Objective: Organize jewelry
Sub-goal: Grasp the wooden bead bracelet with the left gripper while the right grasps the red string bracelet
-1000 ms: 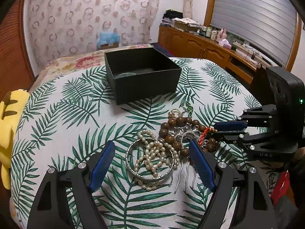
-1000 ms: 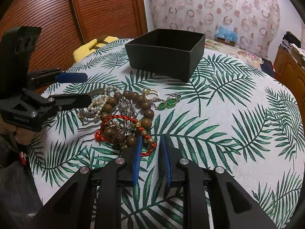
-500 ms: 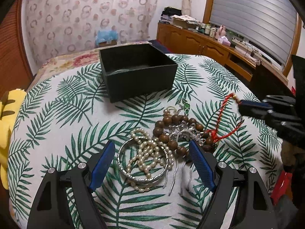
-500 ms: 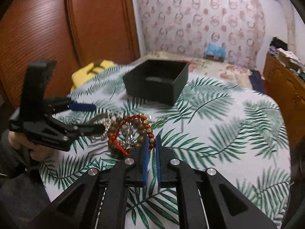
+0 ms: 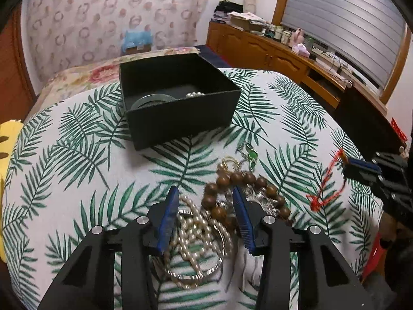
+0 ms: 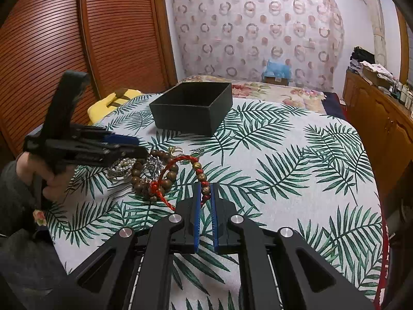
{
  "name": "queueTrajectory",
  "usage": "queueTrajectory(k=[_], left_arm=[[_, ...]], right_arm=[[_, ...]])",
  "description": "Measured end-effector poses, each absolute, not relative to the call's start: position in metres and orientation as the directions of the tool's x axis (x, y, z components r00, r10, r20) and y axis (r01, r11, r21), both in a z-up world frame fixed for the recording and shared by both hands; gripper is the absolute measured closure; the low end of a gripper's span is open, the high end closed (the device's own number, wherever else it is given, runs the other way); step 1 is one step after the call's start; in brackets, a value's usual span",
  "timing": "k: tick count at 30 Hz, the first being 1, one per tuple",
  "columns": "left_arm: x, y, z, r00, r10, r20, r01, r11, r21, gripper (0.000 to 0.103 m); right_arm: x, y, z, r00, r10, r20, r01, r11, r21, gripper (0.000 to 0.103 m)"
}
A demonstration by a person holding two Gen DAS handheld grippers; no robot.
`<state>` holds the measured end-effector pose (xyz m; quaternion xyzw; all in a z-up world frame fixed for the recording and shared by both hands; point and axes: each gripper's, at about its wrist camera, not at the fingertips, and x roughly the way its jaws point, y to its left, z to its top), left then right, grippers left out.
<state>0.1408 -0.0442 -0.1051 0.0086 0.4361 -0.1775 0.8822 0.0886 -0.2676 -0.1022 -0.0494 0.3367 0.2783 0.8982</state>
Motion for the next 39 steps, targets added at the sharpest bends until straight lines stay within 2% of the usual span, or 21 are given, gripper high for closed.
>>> queueTrajectory(k=[16,20,24,26,32,39], left_arm=[[0.168,-0.063,-0.109,0.472,-0.270,-0.839,0.411,0.909,-0.061,0.062],[0.175,-0.066,-0.112,0.433,-0.288,-0.854,0.438,0.895,-0.080,0.068],[0.175,-0.075,-0.114,0.434,-0.271,-0.859,0.465,0.884,-0.045,0.072],[0.175,-0.077,-0.114,0.425,-0.292,-0.857,0.474,0.878,-0.064,0.089],[0.163,-0.085,-0.107,0.480,-0.277,-0.832,0.467,0.884,-0.025,0.091],[0.138,-0.084,-0.070,0.565,-0.328,-0.757,0.463,0.886,-0.038,0.091]], right_arm=[[0.084,-0.265,-0.103,0.619,0.486,-0.617,-0.542,0.833,0.113,0.095],[0.085,-0.264,-0.104,0.615,0.489,-0.619,-0.542,0.832,0.118,0.095],[0.086,-0.263,-0.104,0.612,0.490,-0.621,-0.544,0.831,0.120,0.095],[0.087,-0.263,-0.104,0.612,0.491,-0.620,-0.543,0.831,0.121,0.095],[0.087,-0.263,-0.103,0.613,0.488,-0.621,-0.544,0.831,0.116,0.095],[0.091,-0.261,-0.097,0.622,0.484,-0.615,-0.543,0.833,0.106,0.095]])
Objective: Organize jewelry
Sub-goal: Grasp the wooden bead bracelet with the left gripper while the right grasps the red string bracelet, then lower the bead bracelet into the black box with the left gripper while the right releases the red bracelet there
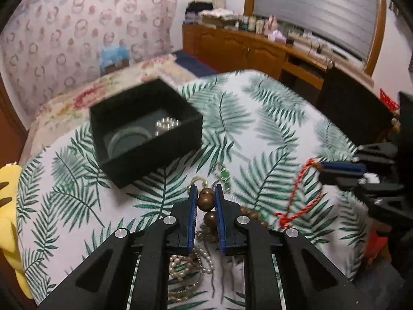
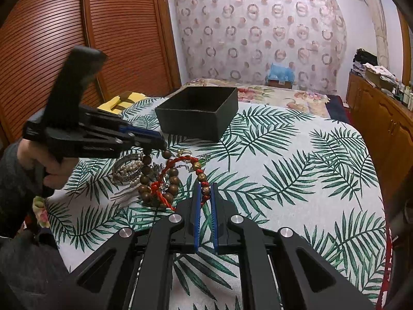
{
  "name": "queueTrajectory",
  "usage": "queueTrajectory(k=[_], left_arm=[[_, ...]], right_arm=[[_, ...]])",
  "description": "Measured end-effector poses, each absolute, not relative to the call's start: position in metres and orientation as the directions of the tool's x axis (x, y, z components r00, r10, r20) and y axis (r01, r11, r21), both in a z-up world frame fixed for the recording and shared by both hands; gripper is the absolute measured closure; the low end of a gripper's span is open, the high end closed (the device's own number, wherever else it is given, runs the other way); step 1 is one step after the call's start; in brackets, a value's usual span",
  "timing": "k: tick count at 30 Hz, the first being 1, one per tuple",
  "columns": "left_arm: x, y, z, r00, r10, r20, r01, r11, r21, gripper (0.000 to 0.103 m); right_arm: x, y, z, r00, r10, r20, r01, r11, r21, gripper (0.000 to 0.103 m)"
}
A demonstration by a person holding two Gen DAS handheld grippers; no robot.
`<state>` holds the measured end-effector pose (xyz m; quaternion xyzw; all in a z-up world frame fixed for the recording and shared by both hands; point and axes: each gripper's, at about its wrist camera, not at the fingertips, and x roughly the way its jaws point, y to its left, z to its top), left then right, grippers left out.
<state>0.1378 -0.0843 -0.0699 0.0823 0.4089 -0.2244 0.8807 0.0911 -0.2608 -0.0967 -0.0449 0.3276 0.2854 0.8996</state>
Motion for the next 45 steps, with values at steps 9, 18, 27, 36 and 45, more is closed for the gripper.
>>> queueTrajectory(k=[9,18,27,36,45], left_arm=[[0.118,-0.082,-0.029,0.641,-0.378,-0.668,0.466,0.883,-0.053,0.091],[0.119,-0.075,-0.007,0.703,-0.355,-0.616,0.431,0.902,-0.029,0.091],[0.140,-0.062,0.007,0.748,-0.332,-0.574,0.394,0.919,-0.018,0.091],[0.177,-0.047,0.023,0.775,-0.301,-0.556,0.357,0.934,-0.009,0.091],[0.213,-0.042,0.025,0.782,-0.279,-0.558,0.330,0.944,-0.009,0.091]], right_arm=[[0.092,-0.259,-0.084,0.641,0.475,-0.603,-0.540,0.837,0.086,0.095],[0.104,-0.253,-0.069,0.660,0.473,-0.583,-0.548,0.835,0.056,0.095],[0.136,-0.231,-0.054,0.669,0.471,-0.575,-0.575,0.818,0.002,0.095],[0.182,-0.215,-0.032,0.679,0.476,-0.559,-0.591,0.806,-0.032,0.095],[0.228,-0.184,-0.044,0.648,0.485,-0.587,-0.620,0.784,-0.035,0.095]])
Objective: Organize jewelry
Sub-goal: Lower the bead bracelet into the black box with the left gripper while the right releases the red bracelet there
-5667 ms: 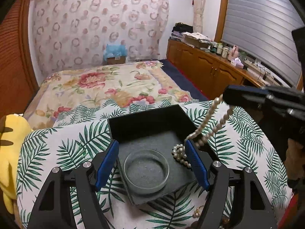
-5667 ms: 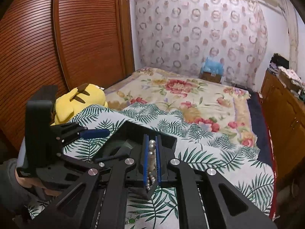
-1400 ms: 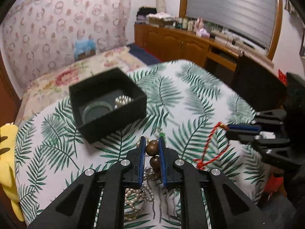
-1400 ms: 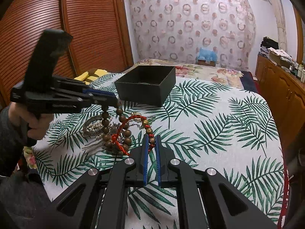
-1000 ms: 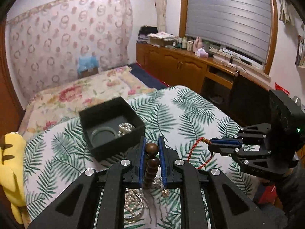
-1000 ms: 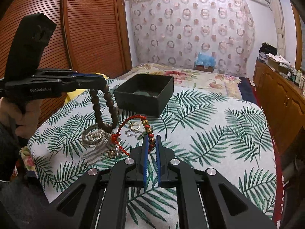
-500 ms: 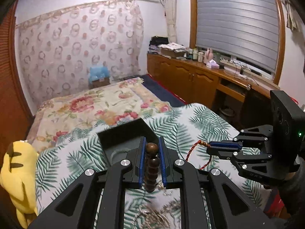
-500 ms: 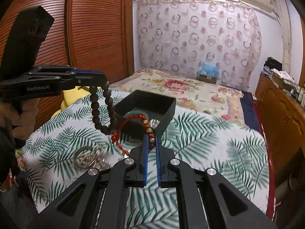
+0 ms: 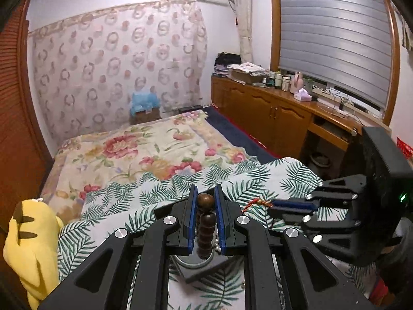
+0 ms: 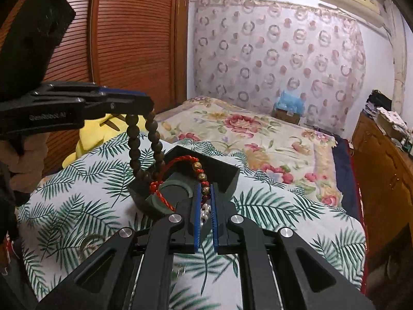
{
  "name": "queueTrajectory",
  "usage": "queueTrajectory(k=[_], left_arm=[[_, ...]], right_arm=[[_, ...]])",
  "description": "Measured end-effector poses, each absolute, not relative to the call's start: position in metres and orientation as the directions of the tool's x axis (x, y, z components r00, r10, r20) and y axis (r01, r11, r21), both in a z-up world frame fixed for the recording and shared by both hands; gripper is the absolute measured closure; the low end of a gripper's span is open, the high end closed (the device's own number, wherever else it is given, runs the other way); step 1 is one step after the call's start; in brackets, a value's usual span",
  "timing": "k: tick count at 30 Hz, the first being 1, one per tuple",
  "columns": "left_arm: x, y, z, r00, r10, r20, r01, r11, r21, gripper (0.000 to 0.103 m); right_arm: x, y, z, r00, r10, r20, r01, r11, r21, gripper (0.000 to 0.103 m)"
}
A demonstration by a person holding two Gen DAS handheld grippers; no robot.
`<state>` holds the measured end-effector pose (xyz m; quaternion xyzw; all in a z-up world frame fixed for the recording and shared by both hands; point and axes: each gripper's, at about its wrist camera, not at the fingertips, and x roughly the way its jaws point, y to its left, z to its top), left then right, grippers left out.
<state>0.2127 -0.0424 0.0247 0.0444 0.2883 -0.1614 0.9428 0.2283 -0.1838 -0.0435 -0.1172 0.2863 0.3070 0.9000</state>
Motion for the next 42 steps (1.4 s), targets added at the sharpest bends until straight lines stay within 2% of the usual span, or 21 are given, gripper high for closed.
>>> queueTrajectory(k=[11,19,35,42], left_arm=[[0.243,-0.034,0.000,0.748,-0.272,-0.605,0.318,0.948,-0.033,0.091],[0.257,-0.037,-0.014,0.724,-0.282,-0.629,0.327,0.944,-0.046,0.091],[0.285,-0.048,-0.017,0.699,-0.331,-0.634,0.357,0.930,-0.092,0.091],[0.272,-0.037,-0.017,0.710,-0.319,-0.628,0.341,0.936,-0.090,0.089]], right_arm=[[0.262,-0.161,-0.091,0.509,0.529,-0.679,-0.669,0.740,0.076,0.093],[0.265,-0.165,-0.091,0.511,0.531,-0.676,-0.658,0.747,0.090,0.090],[0.263,-0.179,-0.080,0.558,0.489,-0.670,-0.624,0.780,0.050,0.089],[0.248,-0.179,-0.074,0.570,0.486,-0.663,-0.620,0.784,0.042,0.089]])
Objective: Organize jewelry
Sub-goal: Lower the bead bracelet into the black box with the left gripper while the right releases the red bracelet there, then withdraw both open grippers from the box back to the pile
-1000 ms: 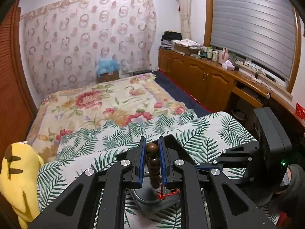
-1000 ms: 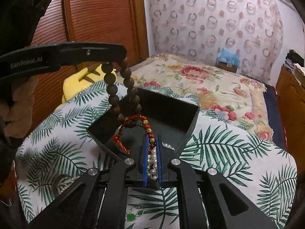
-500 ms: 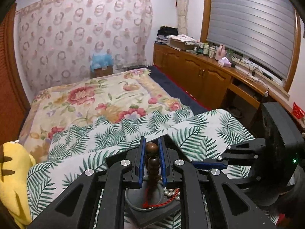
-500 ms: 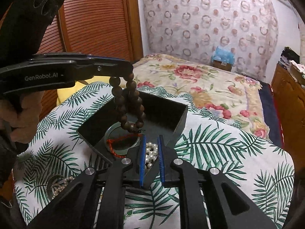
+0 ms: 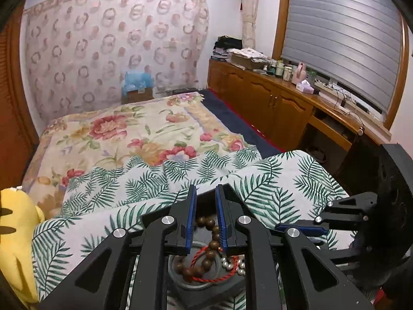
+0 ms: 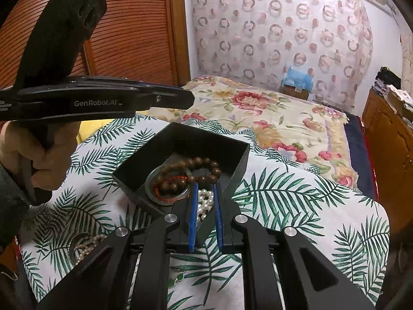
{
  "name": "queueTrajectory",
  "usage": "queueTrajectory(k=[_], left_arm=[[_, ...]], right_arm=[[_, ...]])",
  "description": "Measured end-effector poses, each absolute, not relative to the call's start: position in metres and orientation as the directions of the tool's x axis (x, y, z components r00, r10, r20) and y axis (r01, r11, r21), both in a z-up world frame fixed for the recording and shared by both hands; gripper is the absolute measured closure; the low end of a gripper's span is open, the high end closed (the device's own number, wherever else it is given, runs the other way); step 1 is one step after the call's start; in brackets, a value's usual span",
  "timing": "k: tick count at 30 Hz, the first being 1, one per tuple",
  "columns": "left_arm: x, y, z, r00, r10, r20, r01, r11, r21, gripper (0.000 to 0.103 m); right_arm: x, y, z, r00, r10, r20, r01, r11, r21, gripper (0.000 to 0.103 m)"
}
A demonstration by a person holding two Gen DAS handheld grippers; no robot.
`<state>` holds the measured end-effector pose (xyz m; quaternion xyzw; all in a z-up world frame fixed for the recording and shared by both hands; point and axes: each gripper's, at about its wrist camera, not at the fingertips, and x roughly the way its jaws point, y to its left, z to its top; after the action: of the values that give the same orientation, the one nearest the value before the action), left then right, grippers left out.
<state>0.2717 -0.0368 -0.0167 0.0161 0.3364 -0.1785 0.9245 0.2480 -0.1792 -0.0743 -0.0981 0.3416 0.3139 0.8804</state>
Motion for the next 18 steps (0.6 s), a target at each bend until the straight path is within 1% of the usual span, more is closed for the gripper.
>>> queueTrajectory(k=[3,4,5,15,18], left_arm=[[0.258,-0.033,-0.015,0.719,-0.307,-0.624,0.335,0.939,-0.076,0.087],[0.251,-0.030,-0.015,0.723,-0.303,-0.621,0.332,0.941,-0.073,0.084],[0.245,-0.028,-0.015,0.725,-0.300,-0.620,0.329,0.942,-0.071,0.083],[0.195,-0.011,-0.033,0.709,-0.289,-0.643,0.309,0.947,-0.085,0.082],[0.181,-0.007,-0.041,0.701,-0.280,-0.656,0.301,0.950,-0.083,0.078]], right_arm=[[0.240,-0.180,-0.071,0.572,0.489,-0.658,-0.616,0.786,0.048,0.089],[0.235,-0.181,-0.070,0.575,0.491,-0.655,-0.614,0.788,0.051,0.089],[0.232,-0.181,-0.070,0.576,0.492,-0.653,-0.613,0.789,0.053,0.089],[0.189,-0.176,-0.082,0.566,0.488,-0.665,-0.604,0.794,0.069,0.089],[0.177,-0.174,-0.089,0.564,0.479,-0.673,-0.596,0.800,0.069,0.089]])
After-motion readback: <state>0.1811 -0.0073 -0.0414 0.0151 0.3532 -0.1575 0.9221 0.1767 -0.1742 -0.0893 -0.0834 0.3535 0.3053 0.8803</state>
